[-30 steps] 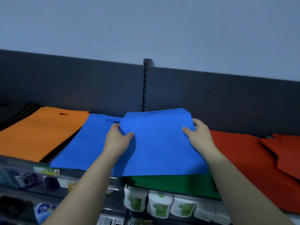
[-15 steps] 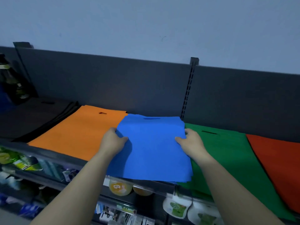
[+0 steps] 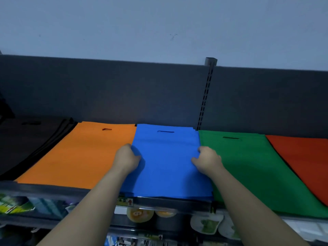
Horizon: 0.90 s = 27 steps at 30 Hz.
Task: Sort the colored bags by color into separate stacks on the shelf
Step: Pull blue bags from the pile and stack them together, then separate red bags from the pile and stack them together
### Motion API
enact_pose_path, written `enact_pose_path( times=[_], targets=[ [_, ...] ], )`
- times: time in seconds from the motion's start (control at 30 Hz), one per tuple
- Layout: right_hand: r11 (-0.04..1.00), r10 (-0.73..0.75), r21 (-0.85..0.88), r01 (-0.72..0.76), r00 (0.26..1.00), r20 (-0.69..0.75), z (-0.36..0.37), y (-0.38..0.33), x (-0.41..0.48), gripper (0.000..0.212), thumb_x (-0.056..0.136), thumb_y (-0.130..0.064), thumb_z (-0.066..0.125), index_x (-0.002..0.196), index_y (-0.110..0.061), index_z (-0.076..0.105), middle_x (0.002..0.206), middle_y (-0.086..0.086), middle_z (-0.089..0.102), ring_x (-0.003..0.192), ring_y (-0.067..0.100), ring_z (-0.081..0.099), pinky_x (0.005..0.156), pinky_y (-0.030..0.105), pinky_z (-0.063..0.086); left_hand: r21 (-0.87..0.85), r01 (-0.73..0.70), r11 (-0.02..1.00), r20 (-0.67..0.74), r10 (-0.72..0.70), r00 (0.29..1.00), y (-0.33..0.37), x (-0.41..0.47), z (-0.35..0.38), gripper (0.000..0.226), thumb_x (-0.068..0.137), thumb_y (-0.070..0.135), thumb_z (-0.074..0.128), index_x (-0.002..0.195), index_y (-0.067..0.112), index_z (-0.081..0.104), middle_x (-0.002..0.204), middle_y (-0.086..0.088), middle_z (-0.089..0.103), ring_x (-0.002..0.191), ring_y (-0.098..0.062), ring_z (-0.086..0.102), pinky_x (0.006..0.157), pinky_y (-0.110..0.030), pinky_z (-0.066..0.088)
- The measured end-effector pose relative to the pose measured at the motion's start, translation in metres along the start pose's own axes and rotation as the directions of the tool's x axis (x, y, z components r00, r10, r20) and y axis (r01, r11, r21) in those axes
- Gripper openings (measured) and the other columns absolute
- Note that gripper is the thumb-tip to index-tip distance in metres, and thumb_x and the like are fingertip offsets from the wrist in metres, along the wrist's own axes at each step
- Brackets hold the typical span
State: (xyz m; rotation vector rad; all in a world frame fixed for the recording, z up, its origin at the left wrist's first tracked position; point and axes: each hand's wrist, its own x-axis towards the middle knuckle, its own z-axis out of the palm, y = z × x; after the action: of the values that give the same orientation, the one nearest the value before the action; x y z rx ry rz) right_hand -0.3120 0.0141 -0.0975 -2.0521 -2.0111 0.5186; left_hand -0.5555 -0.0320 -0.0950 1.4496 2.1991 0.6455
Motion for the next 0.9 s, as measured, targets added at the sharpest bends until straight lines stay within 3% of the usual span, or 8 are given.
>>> enact_pose_path(
  times=[0.1,0.17,0.33,0.57,0.77,0.9],
  targets=[
    [0.997,-0.03,-0.071,0.027,0.999,-0.041,-0.001,0.004,-0.004,0.038,0.09,-0.031,0.053,0.121,-0.009,0.055,0.122,0.007,0.059,0.113,0.027,0.055,0.091,0.034,0.036,0.116,-0.06,0.991,-0.018,0.062,0.998,-0.002,0.002,0.002,0.053,0.093,0.027,0.059,0.136,0.002,0.041,0.134,-0.016,0.051,0.113,-0.033,0.05,0.089,-0.04,0.046],
    [0.994,-0.055,-0.099,0.046,0.995,-0.088,-0.004,0.007,-0.005,0.039,0.09,-0.034,0.054,0.122,-0.012,0.056,0.123,0.005,0.059,0.114,0.026,0.055,0.094,0.035,0.036,0.173,-0.098,0.98,-0.062,0.11,0.992,0.002,0.001,0.002,0.055,0.092,0.031,0.058,0.139,0.006,0.041,0.135,-0.013,0.05,0.121,-0.035,0.047,0.095,-0.042,0.044],
    [0.987,-0.111,-0.137,0.082,0.969,-0.222,-0.025,0.019,-0.015,0.04,0.089,-0.035,0.054,0.125,-0.018,0.056,0.123,0.002,0.059,0.115,0.022,0.053,0.105,0.035,0.03,0.27,-0.26,0.927,-0.15,0.308,0.94,0.039,-0.009,0.005,0.047,0.093,0.033,0.053,0.135,0.012,0.048,0.13,-0.008,0.054,0.118,-0.03,0.048,0.094,-0.037,0.041],
    [0.985,-0.066,-0.172,0.003,0.93,-0.361,-0.066,0.081,-0.028,0.047,0.09,-0.039,0.055,0.134,-0.022,0.051,0.137,-0.002,0.053,0.125,0.019,0.048,0.114,0.037,0.023,0.278,-0.461,0.843,-0.108,0.505,0.857,0.115,-0.033,0.04,0.043,0.094,0.034,0.049,0.133,0.015,0.051,0.13,-0.006,0.055,0.117,-0.029,0.047,0.096,-0.036,0.039],
    [0.971,0.046,-0.189,-0.143,0.895,-0.444,-0.112,0.18,-0.043,0.042,0.088,-0.037,0.056,0.127,-0.022,0.056,0.125,0.002,0.06,0.118,0.023,0.053,0.106,0.037,0.029,0.207,-0.59,0.78,-0.022,0.607,0.795,0.192,-0.058,0.101,0.042,0.091,0.035,0.054,0.127,0.014,0.055,0.123,-0.008,0.059,0.113,-0.03,0.053,0.092,-0.037,0.045],
    [0.96,0.124,-0.161,-0.228,0.866,-0.485,-0.148,0.258,-0.049,0.044,0.088,-0.038,0.057,0.13,-0.022,0.055,0.128,0.003,0.059,0.12,0.025,0.053,0.107,0.039,0.03,0.148,-0.649,0.747,0.007,0.655,0.756,0.257,-0.079,0.152,0.043,0.089,0.035,0.056,0.127,0.015,0.056,0.12,-0.008,0.062,0.112,-0.03,0.056,0.092,-0.038,0.047]
  ],
)
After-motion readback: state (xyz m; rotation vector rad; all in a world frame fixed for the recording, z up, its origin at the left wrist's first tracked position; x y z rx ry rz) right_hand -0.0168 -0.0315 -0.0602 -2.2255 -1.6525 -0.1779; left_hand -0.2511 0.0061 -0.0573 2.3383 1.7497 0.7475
